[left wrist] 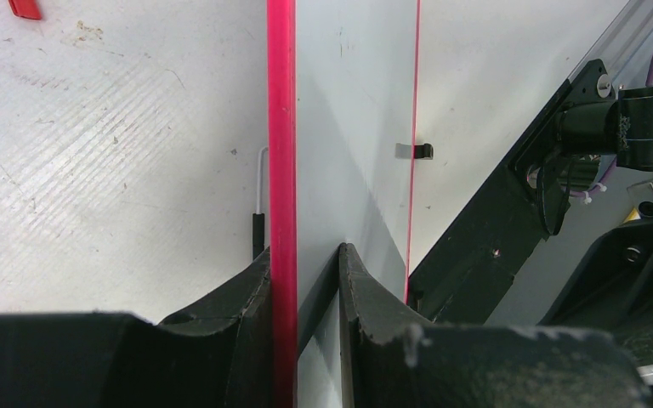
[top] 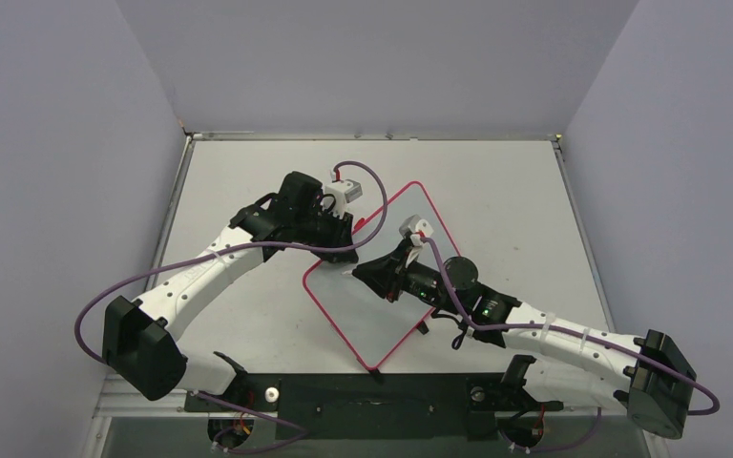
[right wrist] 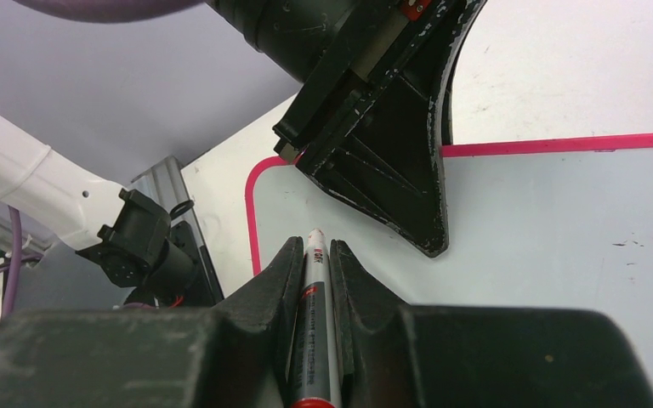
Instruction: Write a sentence on the whiteboard
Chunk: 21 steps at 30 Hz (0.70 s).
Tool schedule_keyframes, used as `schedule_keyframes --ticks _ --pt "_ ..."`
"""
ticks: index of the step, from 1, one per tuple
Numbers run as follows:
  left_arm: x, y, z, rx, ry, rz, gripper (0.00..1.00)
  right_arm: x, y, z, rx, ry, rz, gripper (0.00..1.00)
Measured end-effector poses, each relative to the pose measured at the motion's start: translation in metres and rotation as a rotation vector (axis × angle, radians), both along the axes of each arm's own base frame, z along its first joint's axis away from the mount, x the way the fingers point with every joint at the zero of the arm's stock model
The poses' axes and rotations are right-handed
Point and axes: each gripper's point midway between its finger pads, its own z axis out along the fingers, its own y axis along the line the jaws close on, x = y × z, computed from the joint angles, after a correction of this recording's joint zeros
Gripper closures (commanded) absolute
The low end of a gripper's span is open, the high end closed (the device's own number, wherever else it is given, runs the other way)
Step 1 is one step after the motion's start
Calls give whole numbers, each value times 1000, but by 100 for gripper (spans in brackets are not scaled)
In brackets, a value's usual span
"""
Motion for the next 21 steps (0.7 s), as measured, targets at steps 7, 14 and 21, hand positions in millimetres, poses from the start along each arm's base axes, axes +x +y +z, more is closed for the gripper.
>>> schedule_keyframes --ticks 7,14,21 --pt "0 0 0 0 0 0 100 0 -1 -3 -6 1 -3 100" --pt "0 0 0 0 -1 0 100 0 -1 -3 -8 -1 -3 100" --pt "0 0 0 0 -2 0 100 0 -1 -3 -9 -3 -3 100"
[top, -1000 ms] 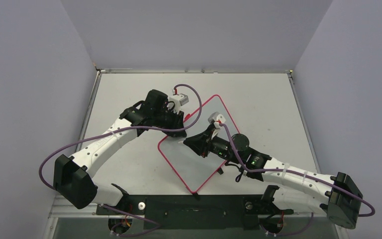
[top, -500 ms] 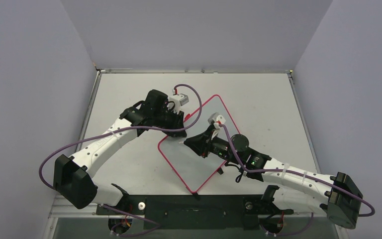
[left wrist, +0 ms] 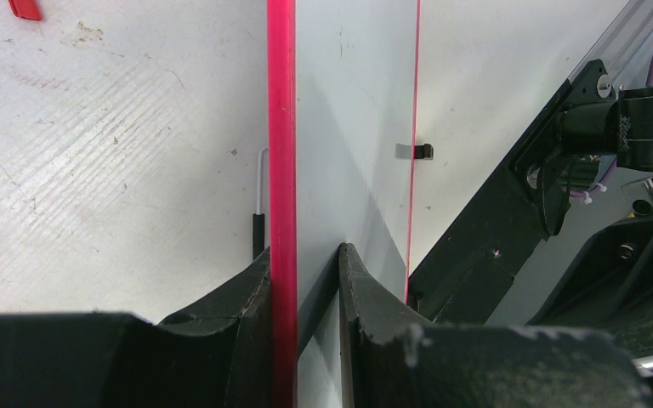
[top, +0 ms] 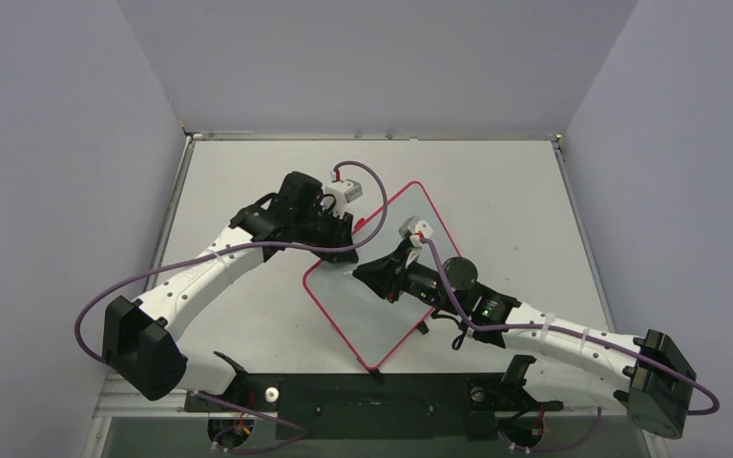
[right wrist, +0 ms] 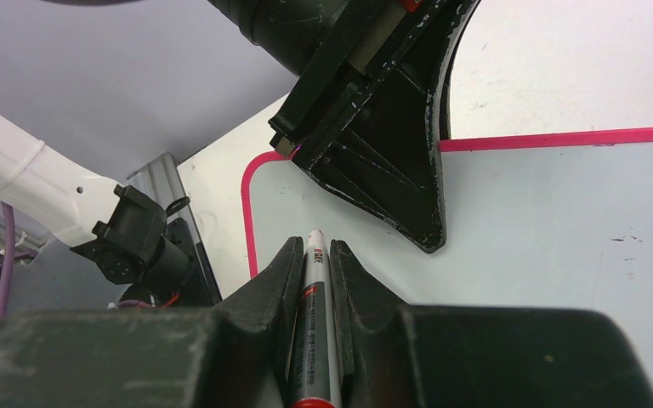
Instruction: Write a sentence on the whiteboard
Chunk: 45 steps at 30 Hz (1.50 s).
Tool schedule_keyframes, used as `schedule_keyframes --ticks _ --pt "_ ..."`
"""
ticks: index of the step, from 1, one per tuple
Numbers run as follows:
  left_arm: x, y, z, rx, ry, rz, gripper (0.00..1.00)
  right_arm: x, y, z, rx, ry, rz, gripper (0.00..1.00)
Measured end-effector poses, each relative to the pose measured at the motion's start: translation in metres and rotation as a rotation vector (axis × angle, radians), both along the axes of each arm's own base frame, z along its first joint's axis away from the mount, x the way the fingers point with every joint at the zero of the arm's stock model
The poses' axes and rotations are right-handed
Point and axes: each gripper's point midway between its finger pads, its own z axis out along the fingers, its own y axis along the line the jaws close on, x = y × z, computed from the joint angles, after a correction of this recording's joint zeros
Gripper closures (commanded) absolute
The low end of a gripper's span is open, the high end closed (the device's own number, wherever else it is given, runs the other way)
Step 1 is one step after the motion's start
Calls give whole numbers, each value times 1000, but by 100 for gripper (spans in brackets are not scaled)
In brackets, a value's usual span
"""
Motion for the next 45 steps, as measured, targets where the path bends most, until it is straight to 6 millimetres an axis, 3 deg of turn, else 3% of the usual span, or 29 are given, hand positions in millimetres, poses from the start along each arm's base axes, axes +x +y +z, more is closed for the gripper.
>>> schedule_keyframes --ticks 22,33,45 --pt "0 0 0 0 0 0 100 0 1 -2 -4 2 0 100" --pt "0 0 0 4 -4 3 100 -11 17 -30 -70 43 48 100" --pt "1 0 -1 9 -8 4 100 -8 21 -39 -76 43 40 100"
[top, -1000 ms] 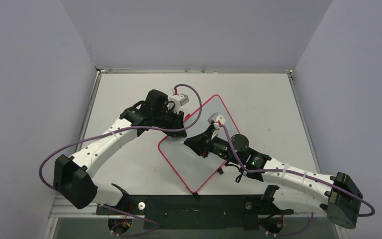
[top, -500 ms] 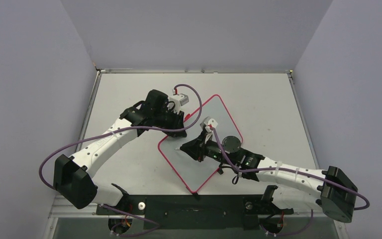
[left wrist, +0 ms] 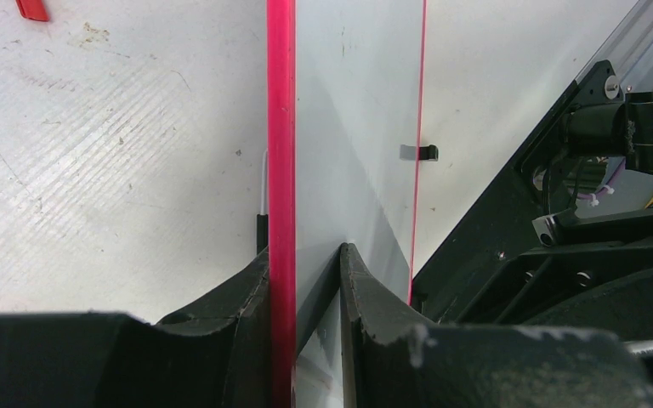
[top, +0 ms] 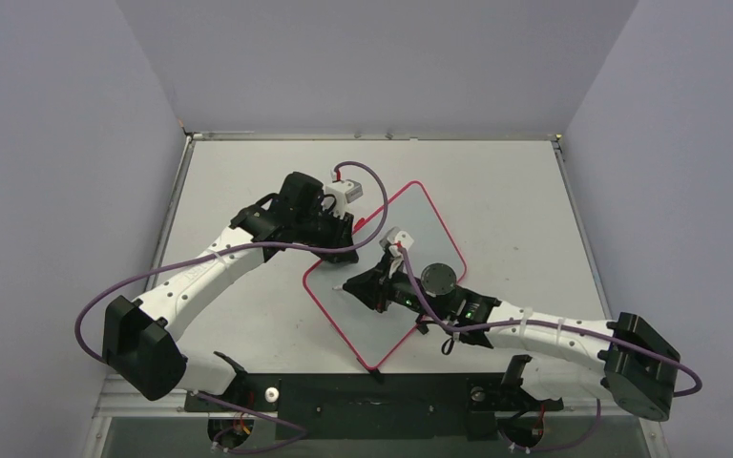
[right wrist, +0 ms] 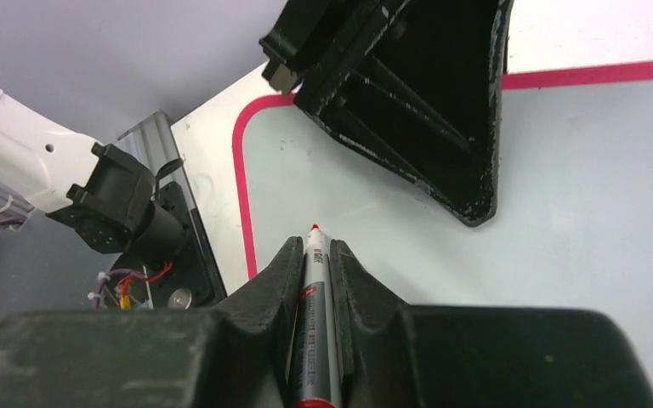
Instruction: Write a sentence on the whiteboard
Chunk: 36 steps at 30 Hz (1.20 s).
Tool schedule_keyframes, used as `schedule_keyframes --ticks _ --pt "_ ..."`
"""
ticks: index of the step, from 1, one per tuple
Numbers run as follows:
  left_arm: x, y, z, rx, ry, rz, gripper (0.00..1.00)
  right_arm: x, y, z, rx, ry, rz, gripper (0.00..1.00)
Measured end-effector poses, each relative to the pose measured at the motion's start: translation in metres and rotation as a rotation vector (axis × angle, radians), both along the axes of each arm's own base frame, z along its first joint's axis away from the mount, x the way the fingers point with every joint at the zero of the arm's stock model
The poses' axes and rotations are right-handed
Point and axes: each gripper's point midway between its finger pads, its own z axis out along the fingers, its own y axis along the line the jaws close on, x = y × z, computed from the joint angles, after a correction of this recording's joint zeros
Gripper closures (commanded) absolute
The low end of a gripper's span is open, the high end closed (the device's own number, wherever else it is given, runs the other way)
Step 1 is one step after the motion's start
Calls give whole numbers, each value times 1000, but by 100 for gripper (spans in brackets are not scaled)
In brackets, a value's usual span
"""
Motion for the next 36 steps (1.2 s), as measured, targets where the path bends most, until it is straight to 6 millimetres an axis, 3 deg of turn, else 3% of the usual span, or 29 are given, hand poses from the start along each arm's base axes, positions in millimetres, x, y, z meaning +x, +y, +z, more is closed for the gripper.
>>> schedule_keyframes --ticks 12,22,25,33,36 --pt "1 0 -1 3 -4 -1 100 -23 -21 -37 -43 24 10 100" --pt "1 0 -2 5 -5 2 100 -30 -26 -45 -82 31 3 100" --pt "2 1 -2 5 -5 3 100 -32 -24 -41 -97 25 7 100" --pt "2 1 -2 8 -5 9 100 -28 -12 -6 -55 -34 11 100" --pt "2 1 -2 9 -6 9 100 -25 -11 -4 -58 -44 1 100"
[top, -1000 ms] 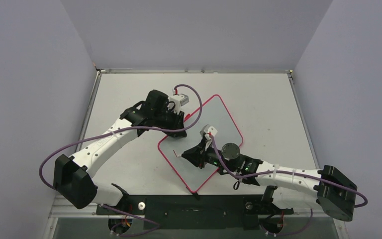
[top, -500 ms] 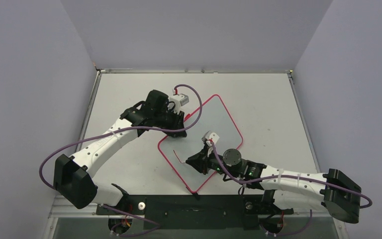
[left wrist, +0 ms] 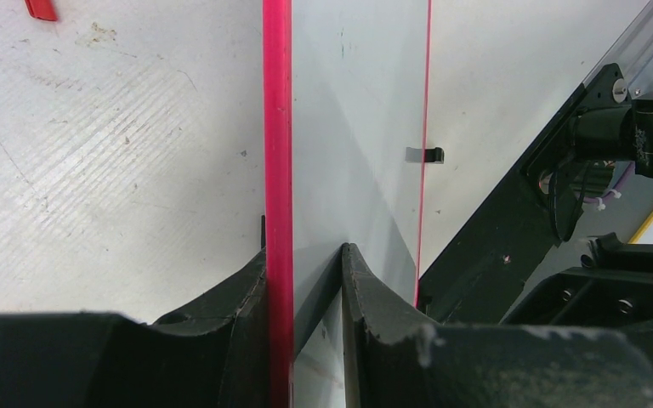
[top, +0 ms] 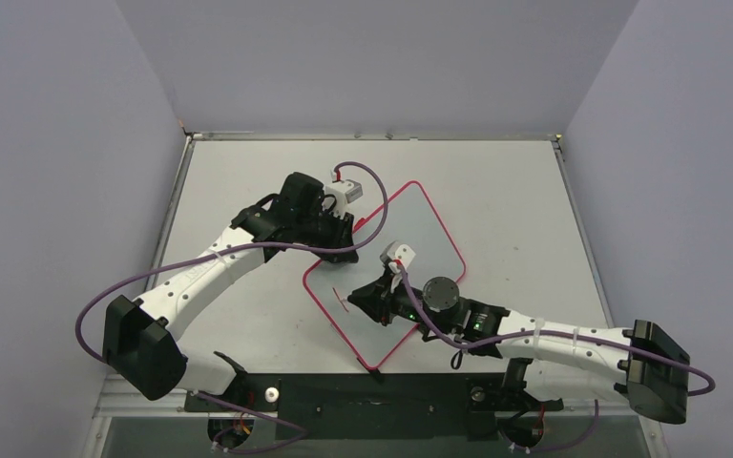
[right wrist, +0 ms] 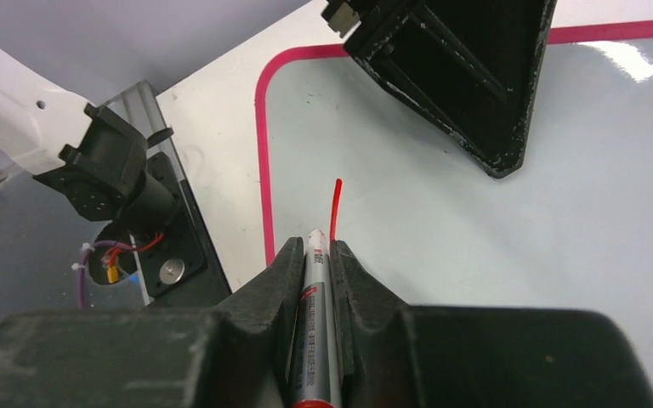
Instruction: Write a sentence on the whiteboard
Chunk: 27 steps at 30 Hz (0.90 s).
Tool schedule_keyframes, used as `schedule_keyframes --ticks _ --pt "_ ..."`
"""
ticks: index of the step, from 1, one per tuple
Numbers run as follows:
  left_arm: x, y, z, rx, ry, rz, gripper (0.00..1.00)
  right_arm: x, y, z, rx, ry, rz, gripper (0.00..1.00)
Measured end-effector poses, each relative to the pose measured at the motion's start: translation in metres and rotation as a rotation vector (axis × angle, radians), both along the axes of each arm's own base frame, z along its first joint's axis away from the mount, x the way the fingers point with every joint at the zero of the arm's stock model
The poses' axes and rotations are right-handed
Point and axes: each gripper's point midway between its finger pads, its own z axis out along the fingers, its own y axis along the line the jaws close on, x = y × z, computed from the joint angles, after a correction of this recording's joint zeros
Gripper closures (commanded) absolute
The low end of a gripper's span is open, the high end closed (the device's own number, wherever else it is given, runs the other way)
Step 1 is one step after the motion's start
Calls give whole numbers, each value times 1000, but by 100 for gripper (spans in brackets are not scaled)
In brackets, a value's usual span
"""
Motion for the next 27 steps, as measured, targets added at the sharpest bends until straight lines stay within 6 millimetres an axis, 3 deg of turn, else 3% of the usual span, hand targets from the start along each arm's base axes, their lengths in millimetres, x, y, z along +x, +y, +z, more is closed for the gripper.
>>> schedule_keyframes --ticks 6,16,27 --pt "0 0 0 1 -1 0 100 5 3 -18 -48 15 -15 100" --pt "2 1 -1 7 -5 3 100 8 2 -18 -54 -2 -39 100" --pt "3 2 -3 14 -10 4 100 28 -9 -14 -56 -23 -143 100"
